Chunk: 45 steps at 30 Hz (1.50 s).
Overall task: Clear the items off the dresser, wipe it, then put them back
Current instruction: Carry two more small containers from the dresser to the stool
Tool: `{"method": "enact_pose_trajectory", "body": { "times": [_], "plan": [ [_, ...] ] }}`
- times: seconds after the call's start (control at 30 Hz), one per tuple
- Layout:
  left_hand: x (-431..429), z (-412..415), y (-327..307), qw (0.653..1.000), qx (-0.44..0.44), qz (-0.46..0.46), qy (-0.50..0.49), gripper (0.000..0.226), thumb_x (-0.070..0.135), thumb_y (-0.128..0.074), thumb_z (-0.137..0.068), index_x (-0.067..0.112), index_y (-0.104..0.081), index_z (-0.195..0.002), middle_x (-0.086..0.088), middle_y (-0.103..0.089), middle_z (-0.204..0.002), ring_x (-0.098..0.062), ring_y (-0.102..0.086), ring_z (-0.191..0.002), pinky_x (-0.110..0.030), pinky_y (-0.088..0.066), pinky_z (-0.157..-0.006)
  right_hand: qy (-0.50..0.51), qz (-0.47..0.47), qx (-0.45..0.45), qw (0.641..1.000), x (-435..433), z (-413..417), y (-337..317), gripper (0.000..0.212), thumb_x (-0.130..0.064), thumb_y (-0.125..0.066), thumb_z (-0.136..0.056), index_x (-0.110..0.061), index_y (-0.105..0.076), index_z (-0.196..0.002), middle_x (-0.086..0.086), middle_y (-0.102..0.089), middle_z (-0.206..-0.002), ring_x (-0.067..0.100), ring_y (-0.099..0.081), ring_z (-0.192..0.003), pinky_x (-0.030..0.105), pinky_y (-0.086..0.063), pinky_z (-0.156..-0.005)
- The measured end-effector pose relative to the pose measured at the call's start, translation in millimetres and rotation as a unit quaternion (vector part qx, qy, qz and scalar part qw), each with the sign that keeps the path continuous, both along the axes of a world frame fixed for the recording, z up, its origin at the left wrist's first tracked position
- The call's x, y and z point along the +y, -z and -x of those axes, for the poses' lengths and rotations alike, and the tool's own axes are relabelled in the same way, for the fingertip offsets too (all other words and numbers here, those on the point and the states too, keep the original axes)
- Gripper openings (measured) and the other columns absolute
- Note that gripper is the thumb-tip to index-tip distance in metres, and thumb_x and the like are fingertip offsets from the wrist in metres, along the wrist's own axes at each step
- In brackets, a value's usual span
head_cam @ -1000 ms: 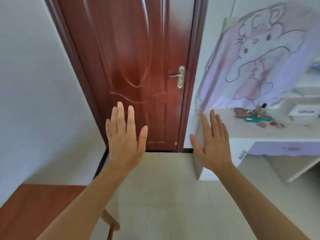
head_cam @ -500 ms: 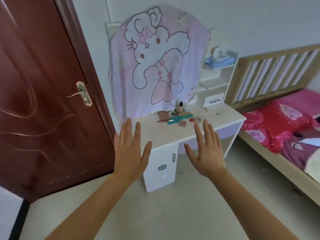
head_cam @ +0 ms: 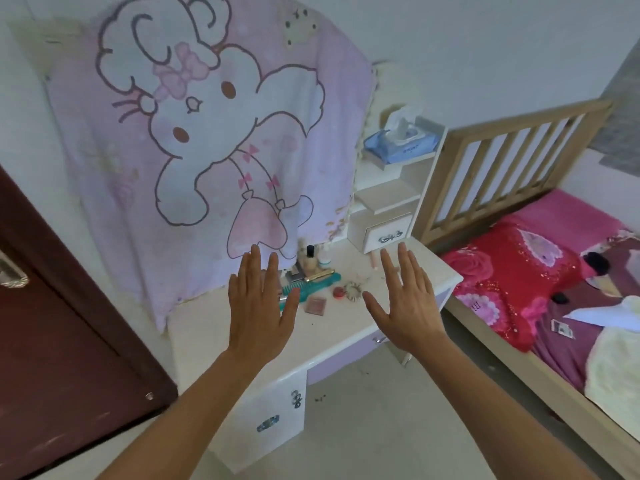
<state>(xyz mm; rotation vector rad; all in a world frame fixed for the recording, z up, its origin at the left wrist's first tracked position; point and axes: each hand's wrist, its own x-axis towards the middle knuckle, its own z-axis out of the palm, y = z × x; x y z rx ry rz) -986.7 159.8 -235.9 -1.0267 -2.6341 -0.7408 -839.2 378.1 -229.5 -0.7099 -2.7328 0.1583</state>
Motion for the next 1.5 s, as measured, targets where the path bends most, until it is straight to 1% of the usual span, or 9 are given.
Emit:
{"method": "enact_pose_trajectory", "body": {
  "times": [0.23, 0.47, 0.7, 0.8, 0.97, 1.1, 1.2, 1.3, 1.5],
  "plan": [
    [98.7, 92.4, 3.7, 0.998, -0.013, 0.04, 0.038, 0.081, 0.073, -0.017, -0.089, 0.03, 0.0, -0.154, 0.004, 0.018, -0.16, -0.016, 0.018, -0.147, -0.038, -0.001, -0.117, 0.005, 0.041, 0.008, 0.999, 86.0, 84.9, 5.3, 0.081, -0.075, -0.018, -0.089, -0.038, 0.018, -0.152, -0.003, 0.021, -0.162, 0.023, 0.007, -0.151, 0.045, -0.01, -0.119],
    [162.3, 153.6, 71.5, 0.976, -0.183, 0.116, 0.008, 0.087, 0.063, -0.047, -0.09, 0.029, 0.001, -0.154, 0.003, 0.015, -0.161, -0.019, 0.01, -0.148, -0.043, -0.007, -0.119, -0.089, 0.079, -0.066, 0.991, 171.1, 174.6, 71.3, 0.082, -0.058, -0.041, -0.096, -0.037, 0.016, -0.152, -0.002, 0.01, -0.164, 0.023, -0.004, -0.152, 0.039, -0.017, -0.116],
    [220.3, 205.2, 121.4, 0.953, -0.239, 0.174, -0.06, 0.081, 0.054, -0.054, -0.09, 0.021, -0.016, -0.154, -0.001, -0.012, -0.162, -0.021, -0.019, -0.146, -0.037, -0.021, -0.112, -0.259, 0.14, -0.198, 0.935, 249.5, 284.5, 118.5, 0.065, -0.038, -0.047, -0.099, -0.027, -0.018, -0.155, 0.001, -0.016, -0.163, 0.021, -0.022, -0.146, 0.037, -0.036, -0.108],
    [243.3, 222.0, 140.1, 0.936, -0.323, 0.126, -0.063, 0.083, 0.036, -0.067, -0.085, 0.014, -0.021, -0.151, -0.009, -0.027, -0.153, -0.027, -0.027, -0.141, -0.042, -0.031, -0.113, -0.311, 0.145, -0.242, 0.907, 263.7, 325.8, 141.5, 0.058, -0.034, -0.046, -0.1, -0.026, -0.026, -0.153, 0.002, -0.024, -0.16, 0.022, -0.03, -0.143, 0.038, -0.04, -0.105],
    [271.7, 233.7, 175.9, 0.913, -0.382, 0.072, -0.123, 0.083, 0.023, -0.073, -0.079, 0.016, -0.029, -0.148, -0.007, -0.044, -0.137, -0.025, -0.044, -0.125, -0.022, -0.035, -0.098, -0.386, 0.118, -0.269, 0.874, 252.8, 353.9, 192.6, 0.06, -0.026, -0.044, -0.1, -0.024, -0.02, -0.155, 0.007, -0.018, -0.162, 0.027, -0.028, -0.144, 0.042, -0.045, -0.101],
    [279.6, 240.2, 201.3, 0.9, -0.411, 0.055, -0.133, 0.08, 0.025, -0.074, -0.08, 0.022, -0.03, -0.147, -0.003, -0.049, -0.137, -0.023, -0.051, -0.121, -0.027, -0.041, -0.096, -0.415, 0.077, -0.317, 0.849, 252.4, 344.8, 225.6, 0.074, -0.017, -0.045, -0.099, -0.029, -0.001, -0.157, 0.003, 0.007, -0.165, 0.029, -0.013, -0.15, 0.041, -0.039, -0.109],
    [286.1, 241.8, 211.6, 0.906, -0.396, 0.058, -0.136, 0.066, 0.025, -0.074, -0.081, 0.028, -0.037, -0.135, 0.001, -0.057, -0.112, -0.023, -0.059, -0.095, -0.026, -0.044, -0.076, -0.396, 0.088, -0.322, 0.856, 263.3, 334.5, 231.2, 0.07, -0.018, -0.044, -0.1, -0.031, -0.005, -0.157, -0.002, 0.01, -0.165, 0.028, -0.013, -0.15, 0.041, -0.039, -0.11],
    [295.7, 239.2, 218.5, 0.921, -0.366, 0.051, -0.123, 0.051, 0.021, -0.072, -0.081, 0.031, -0.041, -0.12, 0.009, -0.055, -0.101, -0.017, -0.056, -0.08, -0.019, -0.041, -0.062, -0.356, 0.129, -0.298, 0.877, 276.0, 326.2, 230.1, 0.058, -0.018, -0.048, -0.099, -0.027, -0.026, -0.152, -0.002, -0.007, -0.164, 0.027, -0.022, -0.147, 0.041, -0.042, -0.108],
    [315.8, 223.6, 222.6, 0.926, -0.356, 0.031, -0.121, 0.035, 0.021, -0.065, -0.087, 0.033, -0.037, -0.104, 0.006, -0.056, -0.099, -0.02, -0.059, -0.077, -0.034, -0.051, -0.065, -0.289, 0.208, -0.247, 0.901, 289.7, 307.2, 230.7, 0.04, -0.007, -0.058, -0.093, -0.013, -0.049, -0.131, 0.005, -0.036, -0.149, 0.029, -0.054, -0.118, 0.04, -0.051, -0.088]
  ]
}}
